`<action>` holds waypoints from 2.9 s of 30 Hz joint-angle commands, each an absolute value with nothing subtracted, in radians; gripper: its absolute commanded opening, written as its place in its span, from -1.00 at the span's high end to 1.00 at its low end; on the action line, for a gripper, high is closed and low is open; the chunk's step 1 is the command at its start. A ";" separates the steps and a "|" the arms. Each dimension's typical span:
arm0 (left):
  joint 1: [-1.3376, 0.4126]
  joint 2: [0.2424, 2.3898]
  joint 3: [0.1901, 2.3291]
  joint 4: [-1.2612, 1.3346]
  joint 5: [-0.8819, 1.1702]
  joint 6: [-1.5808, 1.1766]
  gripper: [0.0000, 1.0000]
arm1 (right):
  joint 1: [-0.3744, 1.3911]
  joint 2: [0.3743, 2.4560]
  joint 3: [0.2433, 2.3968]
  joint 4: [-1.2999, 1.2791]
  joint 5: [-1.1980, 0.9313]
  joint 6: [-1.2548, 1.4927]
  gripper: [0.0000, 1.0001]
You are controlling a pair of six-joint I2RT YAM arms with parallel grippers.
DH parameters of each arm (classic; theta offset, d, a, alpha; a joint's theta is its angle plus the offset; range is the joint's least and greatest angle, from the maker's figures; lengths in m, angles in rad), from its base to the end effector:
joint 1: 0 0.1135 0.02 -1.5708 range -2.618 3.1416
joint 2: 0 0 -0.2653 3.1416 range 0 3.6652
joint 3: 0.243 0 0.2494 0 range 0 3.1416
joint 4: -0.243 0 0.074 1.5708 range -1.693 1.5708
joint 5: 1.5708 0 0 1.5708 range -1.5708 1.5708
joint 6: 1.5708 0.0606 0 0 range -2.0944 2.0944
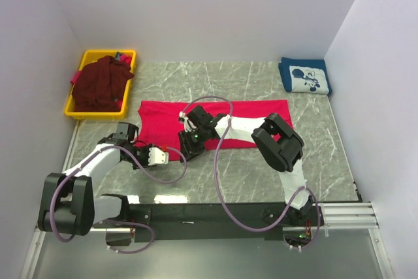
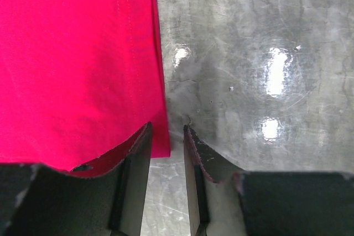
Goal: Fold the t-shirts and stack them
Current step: Fold the tshirt
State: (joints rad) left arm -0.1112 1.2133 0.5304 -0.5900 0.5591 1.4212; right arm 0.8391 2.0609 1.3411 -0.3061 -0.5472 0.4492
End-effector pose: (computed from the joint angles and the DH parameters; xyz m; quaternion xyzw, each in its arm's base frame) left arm 0.1849 -0.0530 0.1360 0.6886 0.6565 -0.1295 0.2793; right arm 0.2649 0.3422 0.1256 -0.2510 0.8956 0.3637 0.0509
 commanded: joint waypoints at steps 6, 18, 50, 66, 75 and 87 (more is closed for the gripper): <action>-0.114 1.230 0.545 -0.615 0.535 1.457 0.16 | 0.833 2.042 1.368 -0.431 -0.364 0.480 0.07; -0.114 1.276 0.551 -0.598 0.520 1.450 0.50 | 0.836 2.106 1.427 -0.459 -0.377 0.486 0.59; -0.003 1.561 1.183 -0.526 0.637 1.154 0.99 | 0.621 2.178 1.804 -0.377 -0.578 0.532 1.00; -0.005 1.712 1.243 -0.338 0.569 1.036 0.99 | 0.591 2.264 1.868 -0.358 -0.580 0.572 1.00; -0.034 1.775 1.256 -0.242 0.509 0.986 0.99 | 0.574 2.269 1.845 -0.331 -0.584 0.591 1.00; -0.071 1.773 1.305 -0.299 0.440 0.902 0.99 | 0.538 2.301 1.836 -0.310 -0.627 0.635 1.00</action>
